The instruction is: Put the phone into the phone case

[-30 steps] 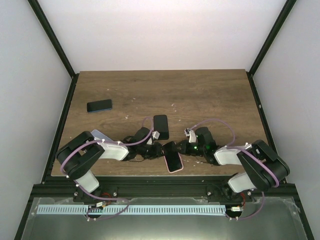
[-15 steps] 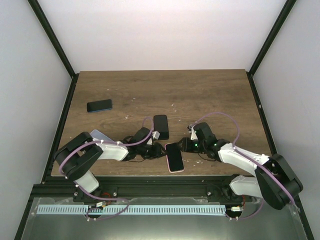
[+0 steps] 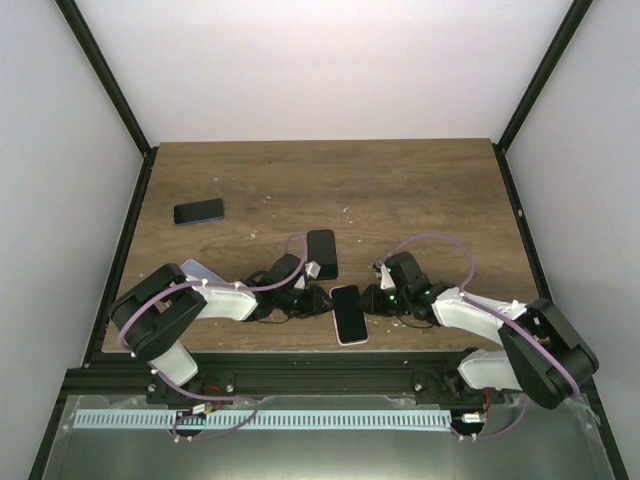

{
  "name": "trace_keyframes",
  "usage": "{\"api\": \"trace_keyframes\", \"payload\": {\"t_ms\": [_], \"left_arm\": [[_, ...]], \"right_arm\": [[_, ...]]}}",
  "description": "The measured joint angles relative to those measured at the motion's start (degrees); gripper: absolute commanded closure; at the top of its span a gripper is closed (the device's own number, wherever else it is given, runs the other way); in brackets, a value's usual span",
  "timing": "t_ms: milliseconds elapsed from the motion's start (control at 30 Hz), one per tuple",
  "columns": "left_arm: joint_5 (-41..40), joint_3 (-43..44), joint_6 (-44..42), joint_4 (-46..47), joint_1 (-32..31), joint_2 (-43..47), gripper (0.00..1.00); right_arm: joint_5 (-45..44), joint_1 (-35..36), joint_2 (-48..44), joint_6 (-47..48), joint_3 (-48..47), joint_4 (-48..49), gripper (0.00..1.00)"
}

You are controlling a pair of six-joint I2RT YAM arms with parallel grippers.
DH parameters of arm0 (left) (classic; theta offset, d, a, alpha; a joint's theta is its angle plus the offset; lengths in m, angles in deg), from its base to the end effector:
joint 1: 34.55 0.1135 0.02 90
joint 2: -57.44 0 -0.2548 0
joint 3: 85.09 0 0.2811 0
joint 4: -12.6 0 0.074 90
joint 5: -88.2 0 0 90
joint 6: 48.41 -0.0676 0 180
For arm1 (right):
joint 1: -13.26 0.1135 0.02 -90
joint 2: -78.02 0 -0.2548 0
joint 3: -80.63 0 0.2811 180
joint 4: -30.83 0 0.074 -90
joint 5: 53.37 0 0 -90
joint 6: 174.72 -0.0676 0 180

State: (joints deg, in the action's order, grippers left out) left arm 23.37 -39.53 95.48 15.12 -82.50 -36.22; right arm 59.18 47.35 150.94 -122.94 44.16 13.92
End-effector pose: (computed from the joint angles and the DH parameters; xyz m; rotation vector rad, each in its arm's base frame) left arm 0.1920 -0.2558 0.0620 0.1062 2.7182 -1.2399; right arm 0.1947 0.1631 0.0806 -0.0805 2.6953 0.9587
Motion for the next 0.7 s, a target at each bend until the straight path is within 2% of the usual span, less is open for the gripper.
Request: {"api": "trace_keyframes", "payload": {"t_ms": [267,500,667,700], "left_arm": [[0.66,0.09,0.55,0.52,-0.09,-1.03,0.70],[0.17,0.09,1.42,0.13,0.17,-0.90,0.72],[-1.68,-0.04,1.46,-1.92,0.44,0.37,0.72],[-2.21,-0.04,1.44,-2.73,0.42,0.81,0.72]], "right_arm": [[-0.42,2.23,0.94,-1.53,0.09,1.64,0.88],[-4.15,5.07,1.36,-5.68,0.09,3.02,0.93],[-6.99,7.30,1.68,-9.51,0.55,5.62,0.83],[-7.69,7.76,1.68,-9.84,0.52,5.73,0.78]]}}
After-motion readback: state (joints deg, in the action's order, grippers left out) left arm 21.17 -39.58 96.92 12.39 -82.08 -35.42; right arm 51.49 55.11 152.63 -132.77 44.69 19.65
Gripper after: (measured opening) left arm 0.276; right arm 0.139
